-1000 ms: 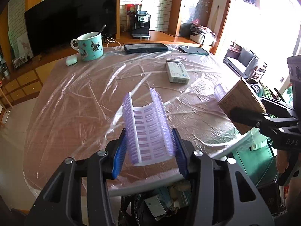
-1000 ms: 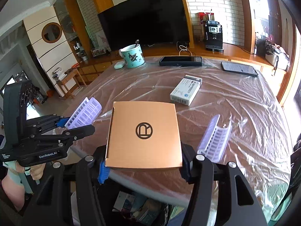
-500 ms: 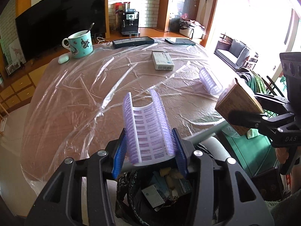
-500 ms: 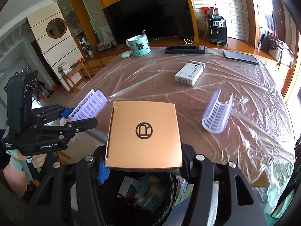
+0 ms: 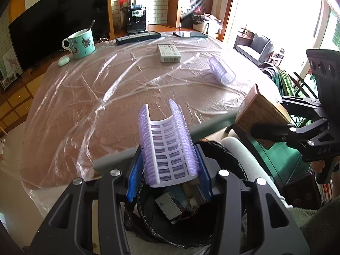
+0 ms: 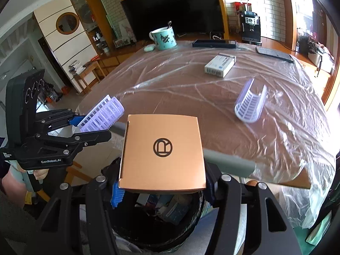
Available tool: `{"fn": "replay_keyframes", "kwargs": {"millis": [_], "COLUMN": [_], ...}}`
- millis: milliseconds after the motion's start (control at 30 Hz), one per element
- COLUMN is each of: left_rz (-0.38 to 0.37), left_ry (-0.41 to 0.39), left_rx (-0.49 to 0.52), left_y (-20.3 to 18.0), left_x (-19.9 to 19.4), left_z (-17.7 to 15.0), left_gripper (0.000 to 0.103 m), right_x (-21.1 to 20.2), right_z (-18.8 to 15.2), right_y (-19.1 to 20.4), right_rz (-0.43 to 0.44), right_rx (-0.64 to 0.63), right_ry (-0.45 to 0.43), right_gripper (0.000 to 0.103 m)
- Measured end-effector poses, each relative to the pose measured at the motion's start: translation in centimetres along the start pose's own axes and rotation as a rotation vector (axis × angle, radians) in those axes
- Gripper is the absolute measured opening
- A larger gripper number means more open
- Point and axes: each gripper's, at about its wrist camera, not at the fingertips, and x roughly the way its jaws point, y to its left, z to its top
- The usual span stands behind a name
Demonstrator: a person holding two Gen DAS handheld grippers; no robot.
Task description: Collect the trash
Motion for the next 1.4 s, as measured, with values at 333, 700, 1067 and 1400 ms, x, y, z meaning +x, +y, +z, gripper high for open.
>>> {"fn": "replay_keyframes", "kwargs": {"millis": [333, 700, 1067, 1400], "left_rz": [-0.018, -0.030, -0.012, -0.001], "left_ry": [0.055, 0.114, 0.171, 0.226], "left_rx": [0.013, 0.043, 0.053, 0.050], "left_y": [-0.9, -1.8, -1.8, -1.3], "left_x": [0.6, 1.6, 3.7, 6.0], "left_z": [-2.1, -3.6, -4.8, -5.6], "left_gripper": [0.047, 0.047, 0.047, 0.047], "right_x": [1.4, 2.8, 4.7, 6.5], "right_z": [-2.0, -3.5, -4.1, -4.9], "right_y": [0.7, 0.9, 0.7, 0.5], "right_rz": [0.015, 0.014, -0.012, -0.042], "right_rx": [-0.008, -0.012, -0.027, -0.038], "right_ry": [0.076, 0.137, 0.180, 0.216], "right_gripper": [0.057, 0.057, 0.057, 0.057]}}
